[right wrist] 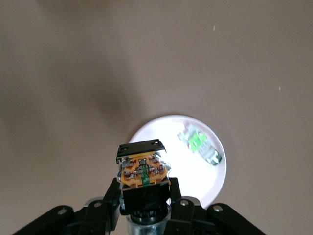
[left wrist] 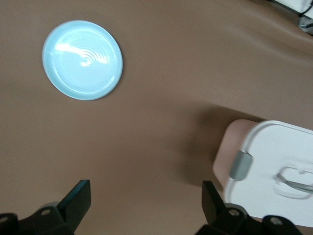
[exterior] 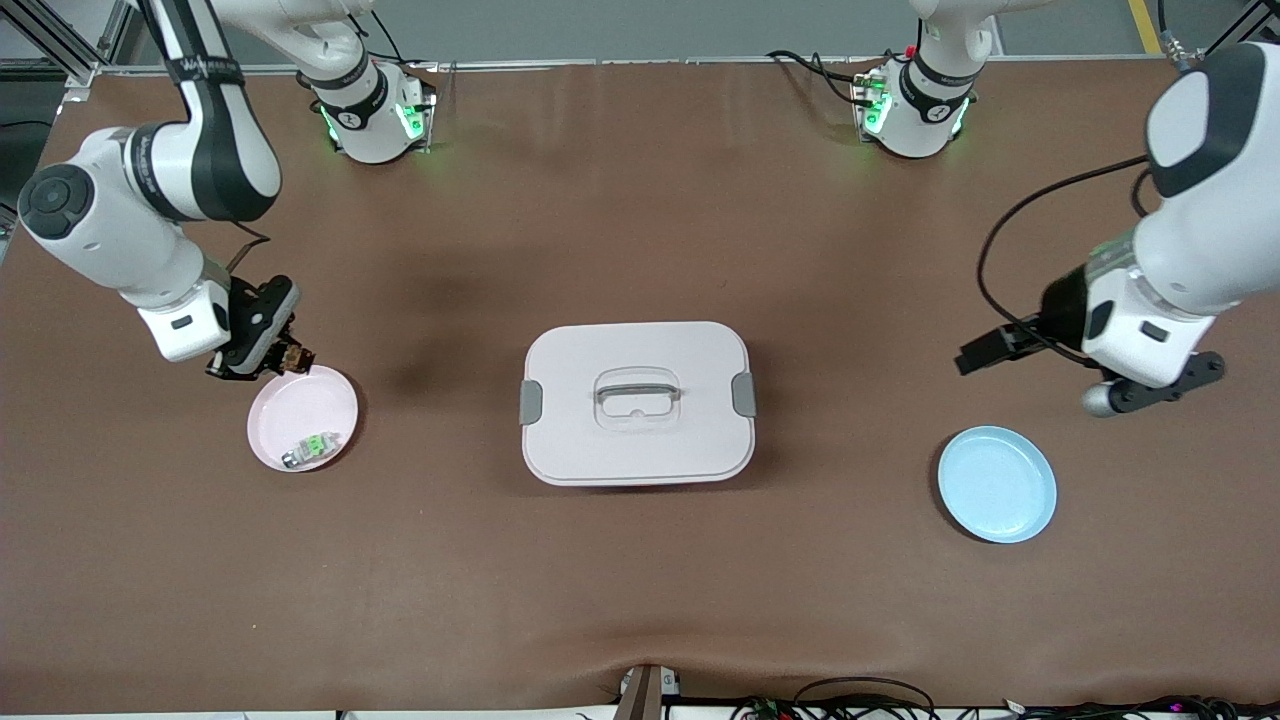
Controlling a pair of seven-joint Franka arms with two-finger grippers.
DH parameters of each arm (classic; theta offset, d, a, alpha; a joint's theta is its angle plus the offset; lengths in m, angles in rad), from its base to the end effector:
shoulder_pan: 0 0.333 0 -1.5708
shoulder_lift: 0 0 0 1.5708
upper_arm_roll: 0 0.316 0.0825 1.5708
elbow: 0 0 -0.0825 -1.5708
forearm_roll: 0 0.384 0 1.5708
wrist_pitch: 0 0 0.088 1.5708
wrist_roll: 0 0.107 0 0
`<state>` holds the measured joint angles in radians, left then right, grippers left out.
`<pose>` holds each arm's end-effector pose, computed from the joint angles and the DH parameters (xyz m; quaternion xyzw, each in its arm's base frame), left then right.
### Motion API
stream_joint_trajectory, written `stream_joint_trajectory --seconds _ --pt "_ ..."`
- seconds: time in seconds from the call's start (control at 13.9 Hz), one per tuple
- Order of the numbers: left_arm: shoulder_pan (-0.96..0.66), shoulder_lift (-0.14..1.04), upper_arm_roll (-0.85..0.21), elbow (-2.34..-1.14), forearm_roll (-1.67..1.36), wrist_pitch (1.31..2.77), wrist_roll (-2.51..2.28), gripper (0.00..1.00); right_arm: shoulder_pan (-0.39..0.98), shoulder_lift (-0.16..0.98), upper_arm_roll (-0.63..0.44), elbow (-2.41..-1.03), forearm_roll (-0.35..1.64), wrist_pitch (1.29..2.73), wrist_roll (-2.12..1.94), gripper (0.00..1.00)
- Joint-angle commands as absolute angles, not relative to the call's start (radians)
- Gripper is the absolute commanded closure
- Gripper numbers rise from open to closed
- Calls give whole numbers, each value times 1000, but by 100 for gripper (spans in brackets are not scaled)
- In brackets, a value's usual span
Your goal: Transfer orange switch to right arm and place
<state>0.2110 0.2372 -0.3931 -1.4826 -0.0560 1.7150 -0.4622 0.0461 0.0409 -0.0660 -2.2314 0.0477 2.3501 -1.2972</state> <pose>0.6234 -0.0939 0.5487 0.9863 0.1482 -0.0168 0.0710 0.5379 -0.0099 0.3608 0.8116 0.5827 0.0408 0.0110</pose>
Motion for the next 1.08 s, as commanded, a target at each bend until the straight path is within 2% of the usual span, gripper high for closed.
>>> stream_joint_trajectory --seconds 0.0,0.22,0.5,0.79,1.01 --pt "280 226 -403 -1482 -29 1666 -344 0 -20 86 -51 -2233 23 2408 -1383 100" --pt "362 190 -407 -1499 -29 1623 -162 0 -44 145 -49 -2233 -24 2480 -1390 100" --pt "417 77 -410 -1595 -32 1631 -84 0 -57 256 -49 -2232 -43 2636 -1413 100" --pt "416 -58 -413 -1770 -43 1751 -86 0 -57 327 -49 -2232 -43 2724 -1419 100" --pt "416 -77 -413 -1786 -46 1770 -84 0 -67 370 -49 -2235 -41 2779 -1420 100"
